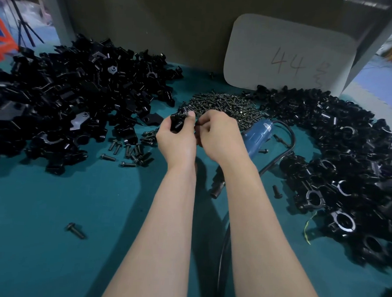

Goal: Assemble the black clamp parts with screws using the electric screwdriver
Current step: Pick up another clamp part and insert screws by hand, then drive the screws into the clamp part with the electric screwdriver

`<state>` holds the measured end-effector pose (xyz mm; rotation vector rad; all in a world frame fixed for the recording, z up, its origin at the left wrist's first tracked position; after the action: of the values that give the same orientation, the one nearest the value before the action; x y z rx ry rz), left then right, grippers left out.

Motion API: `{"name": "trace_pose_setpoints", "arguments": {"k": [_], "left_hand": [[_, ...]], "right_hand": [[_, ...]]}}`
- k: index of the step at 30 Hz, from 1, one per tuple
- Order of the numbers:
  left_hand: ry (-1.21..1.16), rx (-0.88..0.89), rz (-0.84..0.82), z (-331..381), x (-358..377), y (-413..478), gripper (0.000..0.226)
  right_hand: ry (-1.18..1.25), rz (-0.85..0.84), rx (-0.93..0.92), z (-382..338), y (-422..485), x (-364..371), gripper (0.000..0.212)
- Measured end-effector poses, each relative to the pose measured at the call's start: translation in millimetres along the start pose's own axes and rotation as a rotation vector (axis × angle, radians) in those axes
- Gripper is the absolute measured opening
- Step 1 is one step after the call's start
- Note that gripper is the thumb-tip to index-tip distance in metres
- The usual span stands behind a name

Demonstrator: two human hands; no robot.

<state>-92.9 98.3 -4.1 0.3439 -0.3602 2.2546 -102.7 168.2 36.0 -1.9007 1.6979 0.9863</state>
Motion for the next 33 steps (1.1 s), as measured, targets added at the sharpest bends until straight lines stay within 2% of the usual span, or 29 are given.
{"name": "trace_pose_setpoints", "arguments": {"k": [7, 11, 14, 16, 18, 20, 23, 28, 30, 32, 33], "left_hand": [[-0.017, -0.022, 0.020, -0.1, -1.2, 0.9, 0.015], [-0.015, -0.025, 0.010, 2.9, -1.4, 0.8, 0.016], [-0.085, -0.090, -0.029, 3.8, 1.3, 0.8, 0.015], [-0.189, -0.173, -0.060, 3.1, 2.8, 1.2, 0.013], [-0.303, -0.281, -0.086, 2.2, 2.7, 2.2, 0.015], [-0.378, -0.373, -0.097, 1.7, 0.7, 3.9, 0.021], [-0.431, -0.425, -0.121, 2.6, 0.8, 4.7, 0.015], [-0.460, -0.464, -0.134, 1.9, 0.4, 5.6, 0.011], [-0.424, -0.440, -0.126, 2.3, -0.9, 6.5, 0.008], [-0.335, -0.374, -0.095, 1.6, -2.2, 7.5, 0.008], [-0.274, -0.323, -0.072, 1.1, -3.1, 7.8, 0.010]], "right_hand": [[-0.008, 0.011, -0.048, 2.2, 1.0, 14.2, 0.016], [-0.013, -0.003, -0.040, 5.2, -0.7, 16.5, 0.028], [-0.065, -0.004, -0.001, 10.1, 0.9, 4.4, 0.032], [-0.098, 0.083, 0.114, 19.5, 4.4, -11.4, 0.041], [-0.168, 0.183, 0.311, 34.2, 6.1, -28.0, 0.051], [-0.230, 0.129, 0.481, 46.0, 3.2, -35.7, 0.066], [-0.208, 0.033, 0.559, 54.3, 0.3, -34.5, 0.075], [-0.088, 0.105, 0.585, 62.3, 1.6, -37.5, 0.071], [0.021, 0.170, 0.531, 63.8, 2.5, -44.1, 0.056], [0.231, 0.266, 0.471, 57.4, 1.2, -56.3, 0.028], [0.370, 0.317, 0.455, 53.7, 0.3, -62.0, 0.024]]}}
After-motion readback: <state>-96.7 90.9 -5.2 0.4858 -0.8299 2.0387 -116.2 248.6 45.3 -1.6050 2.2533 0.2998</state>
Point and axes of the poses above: each hand's wrist, its own y-axis towards the middle knuckle, its own x-axis out of the palm, z = x × y, the point moved 1 cm from there along y, towards the middle knuckle, and after that the axes turned 1 degree about y, right-handed, at the moved point
